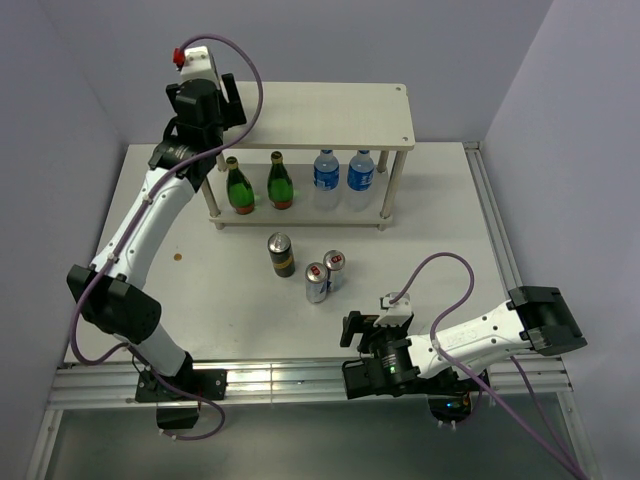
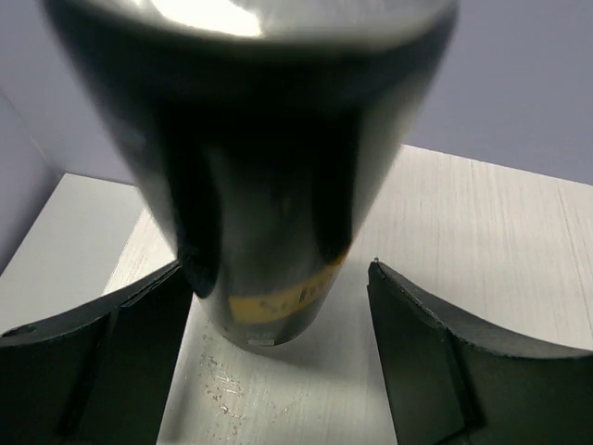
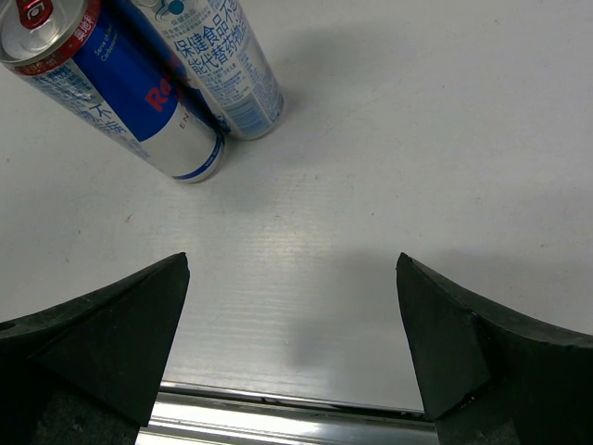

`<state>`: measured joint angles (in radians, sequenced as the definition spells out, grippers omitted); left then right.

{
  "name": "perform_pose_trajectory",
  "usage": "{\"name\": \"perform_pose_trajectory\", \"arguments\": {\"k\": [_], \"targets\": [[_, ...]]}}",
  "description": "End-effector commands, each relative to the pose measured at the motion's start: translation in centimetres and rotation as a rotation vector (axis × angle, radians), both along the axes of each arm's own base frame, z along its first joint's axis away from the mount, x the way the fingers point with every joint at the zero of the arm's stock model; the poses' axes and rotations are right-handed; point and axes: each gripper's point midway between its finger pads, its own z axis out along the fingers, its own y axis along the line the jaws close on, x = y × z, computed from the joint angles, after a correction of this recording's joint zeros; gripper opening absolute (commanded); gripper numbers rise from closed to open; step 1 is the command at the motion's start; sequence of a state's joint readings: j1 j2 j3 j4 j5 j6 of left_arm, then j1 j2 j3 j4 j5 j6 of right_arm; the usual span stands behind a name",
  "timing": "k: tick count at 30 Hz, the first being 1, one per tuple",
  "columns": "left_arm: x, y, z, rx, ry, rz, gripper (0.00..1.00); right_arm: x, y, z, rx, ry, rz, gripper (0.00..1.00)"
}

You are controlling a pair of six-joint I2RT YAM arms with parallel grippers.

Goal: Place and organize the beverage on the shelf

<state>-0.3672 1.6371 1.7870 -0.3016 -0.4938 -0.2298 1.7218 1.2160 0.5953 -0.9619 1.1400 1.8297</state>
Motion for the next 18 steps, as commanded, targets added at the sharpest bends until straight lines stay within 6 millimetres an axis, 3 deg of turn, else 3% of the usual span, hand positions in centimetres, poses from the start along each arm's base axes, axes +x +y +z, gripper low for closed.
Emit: {"name": "perform_pose_trajectory", "arguments": {"k": [1, 6, 7, 9, 17, 18], "targets": [[-0.6, 0.2, 1.2, -0.007, -0.036, 0.000, 0.81, 0.3, -0.3, 0.3, 0.023, -0.034, -0.009, 1.00], [-1.2, 0.6, 0.8, -0.013, -0.031, 0.013, 0.82, 0.3, -0.3, 0.2, 0.023, -0.033, -0.009, 1.00], [-1.3, 0.6, 0.8, -0.013, -0.031, 0.015, 0.93, 0.3, -0.3, 0.2, 0.023, -0.033, -0.011, 1.00], [-2.0, 0.9, 1.0, -0.019, -0.039, 0.023, 0.99, 0.3, -0.3, 0.2, 0.023, -0.031, -0.010, 1.00], [-4.6, 1.9, 1.4, -0.027, -0.045, 0.056, 0.99, 0.3, -0.3, 0.2, 0.026, -0.031, -0.011, 1.00], [-4.9, 1.9, 0.7, -0.026, -0.033, 0.057, 0.99, 0.3, -0.3, 0.1, 0.026, -0.029, -0.009, 1.00]]}}
